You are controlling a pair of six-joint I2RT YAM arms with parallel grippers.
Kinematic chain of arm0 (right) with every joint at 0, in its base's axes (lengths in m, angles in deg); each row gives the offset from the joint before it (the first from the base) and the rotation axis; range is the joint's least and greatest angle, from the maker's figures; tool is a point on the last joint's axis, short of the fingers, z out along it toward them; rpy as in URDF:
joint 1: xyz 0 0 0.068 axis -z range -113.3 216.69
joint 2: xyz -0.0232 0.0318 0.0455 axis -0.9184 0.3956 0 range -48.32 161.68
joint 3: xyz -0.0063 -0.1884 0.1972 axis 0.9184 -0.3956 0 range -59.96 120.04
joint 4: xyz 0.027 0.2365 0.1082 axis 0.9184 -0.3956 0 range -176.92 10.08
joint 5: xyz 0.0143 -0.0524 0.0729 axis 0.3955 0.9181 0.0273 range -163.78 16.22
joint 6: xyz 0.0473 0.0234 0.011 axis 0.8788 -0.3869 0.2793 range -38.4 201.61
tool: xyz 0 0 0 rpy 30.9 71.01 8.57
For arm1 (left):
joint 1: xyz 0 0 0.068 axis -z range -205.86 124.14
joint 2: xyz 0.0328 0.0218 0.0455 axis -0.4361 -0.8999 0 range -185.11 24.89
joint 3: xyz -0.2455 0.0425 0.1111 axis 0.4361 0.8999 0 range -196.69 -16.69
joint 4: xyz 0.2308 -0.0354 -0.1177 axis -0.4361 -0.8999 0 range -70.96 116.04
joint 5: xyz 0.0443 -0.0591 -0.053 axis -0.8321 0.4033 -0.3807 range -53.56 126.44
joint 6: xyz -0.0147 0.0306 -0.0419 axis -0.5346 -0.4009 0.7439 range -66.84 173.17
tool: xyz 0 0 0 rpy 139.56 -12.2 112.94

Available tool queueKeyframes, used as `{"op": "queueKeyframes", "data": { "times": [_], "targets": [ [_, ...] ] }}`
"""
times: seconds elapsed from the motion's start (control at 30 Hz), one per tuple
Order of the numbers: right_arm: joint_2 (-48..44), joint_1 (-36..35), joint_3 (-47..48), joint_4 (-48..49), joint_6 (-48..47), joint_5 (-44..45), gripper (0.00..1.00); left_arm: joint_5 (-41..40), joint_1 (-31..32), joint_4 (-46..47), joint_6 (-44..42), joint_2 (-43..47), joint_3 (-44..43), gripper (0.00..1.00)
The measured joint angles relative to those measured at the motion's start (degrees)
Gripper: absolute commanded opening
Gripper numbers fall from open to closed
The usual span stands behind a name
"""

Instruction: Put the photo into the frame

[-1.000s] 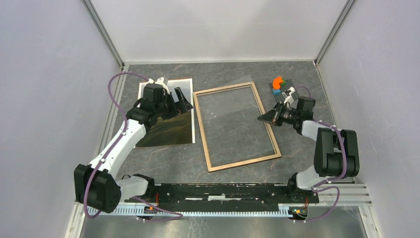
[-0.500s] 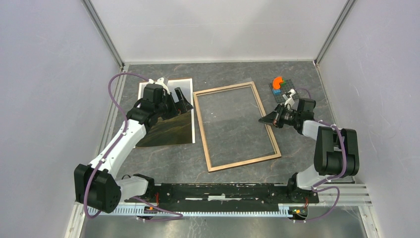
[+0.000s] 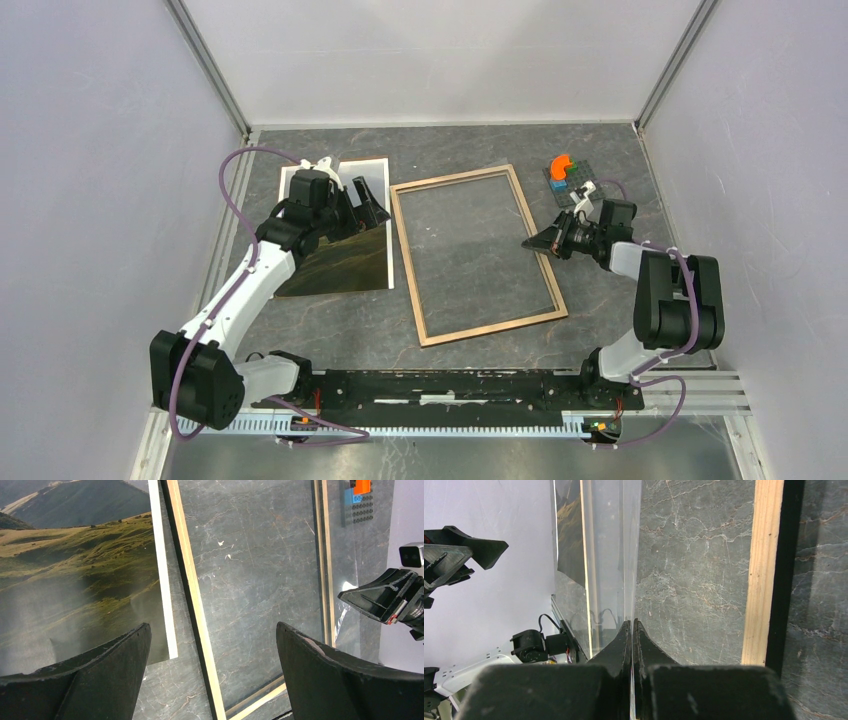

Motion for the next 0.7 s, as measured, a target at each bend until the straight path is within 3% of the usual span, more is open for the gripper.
{"op": "queueKeyframes", "data": {
  "times": [0.7],
  "targets": [
    [1.3,0.3,0.8,0.2,0.1,0.0,0.0,0.0,0.0,0.3,0.0,0.0,0.0,1.0]
  ]
}}
